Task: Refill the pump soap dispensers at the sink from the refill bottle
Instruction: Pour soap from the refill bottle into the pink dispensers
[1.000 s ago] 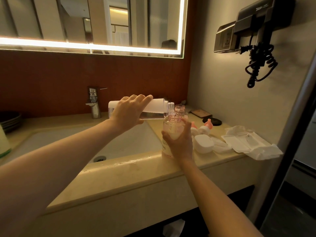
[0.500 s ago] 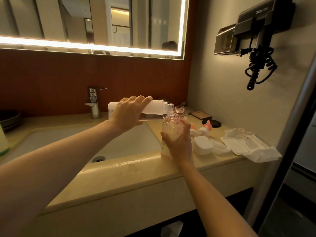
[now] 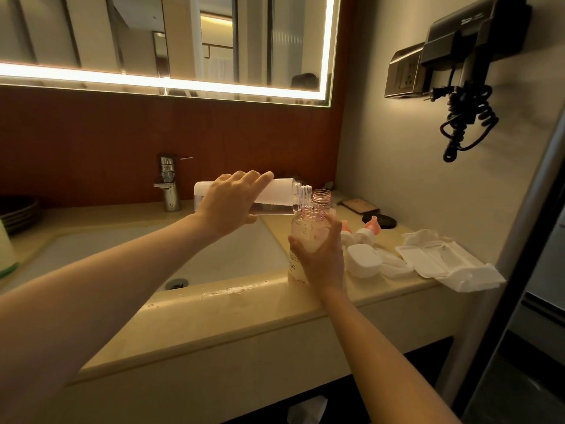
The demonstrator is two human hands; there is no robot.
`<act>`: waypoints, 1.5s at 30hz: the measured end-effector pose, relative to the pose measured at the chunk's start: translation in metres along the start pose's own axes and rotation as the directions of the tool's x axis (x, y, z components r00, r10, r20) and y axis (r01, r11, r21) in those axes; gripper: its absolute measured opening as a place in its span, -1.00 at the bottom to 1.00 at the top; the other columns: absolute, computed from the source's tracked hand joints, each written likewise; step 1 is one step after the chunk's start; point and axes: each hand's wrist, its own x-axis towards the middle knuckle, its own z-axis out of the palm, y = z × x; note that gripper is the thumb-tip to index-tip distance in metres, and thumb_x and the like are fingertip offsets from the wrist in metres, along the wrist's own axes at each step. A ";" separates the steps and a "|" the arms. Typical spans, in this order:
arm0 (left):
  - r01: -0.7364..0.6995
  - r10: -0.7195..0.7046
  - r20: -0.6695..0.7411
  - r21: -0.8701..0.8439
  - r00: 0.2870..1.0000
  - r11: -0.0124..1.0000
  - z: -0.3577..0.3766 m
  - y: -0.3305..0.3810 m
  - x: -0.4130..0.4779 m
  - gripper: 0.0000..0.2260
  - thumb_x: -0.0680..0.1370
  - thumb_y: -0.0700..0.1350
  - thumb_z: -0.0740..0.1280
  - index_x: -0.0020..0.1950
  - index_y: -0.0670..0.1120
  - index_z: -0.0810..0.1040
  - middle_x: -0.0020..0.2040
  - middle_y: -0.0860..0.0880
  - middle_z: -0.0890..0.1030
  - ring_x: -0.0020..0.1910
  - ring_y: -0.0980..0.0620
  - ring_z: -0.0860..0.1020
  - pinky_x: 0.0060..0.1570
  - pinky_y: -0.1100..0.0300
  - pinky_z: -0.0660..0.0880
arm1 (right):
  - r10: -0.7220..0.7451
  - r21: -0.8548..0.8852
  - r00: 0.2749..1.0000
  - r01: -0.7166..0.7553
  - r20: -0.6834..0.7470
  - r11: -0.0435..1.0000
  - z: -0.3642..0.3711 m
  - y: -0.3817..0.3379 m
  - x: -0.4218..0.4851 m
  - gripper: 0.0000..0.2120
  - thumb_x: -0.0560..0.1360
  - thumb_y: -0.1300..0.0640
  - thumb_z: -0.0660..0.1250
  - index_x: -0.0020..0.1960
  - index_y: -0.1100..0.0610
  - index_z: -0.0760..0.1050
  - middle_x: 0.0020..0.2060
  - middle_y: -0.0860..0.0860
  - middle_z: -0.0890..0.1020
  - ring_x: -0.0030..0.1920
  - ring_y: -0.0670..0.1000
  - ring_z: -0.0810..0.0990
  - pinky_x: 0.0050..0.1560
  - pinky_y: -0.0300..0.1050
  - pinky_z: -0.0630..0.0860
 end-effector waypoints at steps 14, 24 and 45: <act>-0.026 0.026 0.001 0.032 1.000 0.999 -0.002 0.000 0.003 -0.26 0.13 -0.13 0.64 0.24 -0.20 0.45 0.00 -0.20 0.62 -0.12 -0.21 0.63 -0.21 -0.08 0.58 | -0.002 -0.033 1.000 0.002 -0.001 0.999 0.001 0.000 -0.001 -0.25 0.36 -0.08 0.44 0.38 0.08 0.13 0.34 0.03 0.36 0.29 0.03 0.39 0.07 -0.19 0.38; -0.024 0.024 -0.010 0.018 1.000 1.000 -0.001 0.000 0.002 -0.22 0.10 -0.13 0.65 0.25 -0.19 0.42 0.00 -0.20 0.62 -0.12 -0.21 0.63 -0.20 -0.08 0.58 | 0.012 0.014 1.000 -0.012 0.000 1.000 0.001 -0.001 -0.001 -0.29 0.35 -0.06 0.46 0.35 0.00 0.14 0.32 0.00 0.36 0.28 0.01 0.37 0.09 -0.15 0.39; -0.040 0.041 -0.020 0.036 0.999 0.999 -0.003 0.000 0.003 -0.24 0.11 -0.12 0.65 0.24 -0.20 0.44 -0.01 -0.20 0.62 -0.13 -0.20 0.63 -0.21 -0.07 0.58 | 0.005 -0.001 1.000 -0.005 -0.001 1.000 0.001 0.000 -0.001 -0.28 0.35 -0.06 0.45 0.36 0.03 0.14 0.33 0.02 0.37 0.28 0.03 0.39 0.10 -0.13 0.39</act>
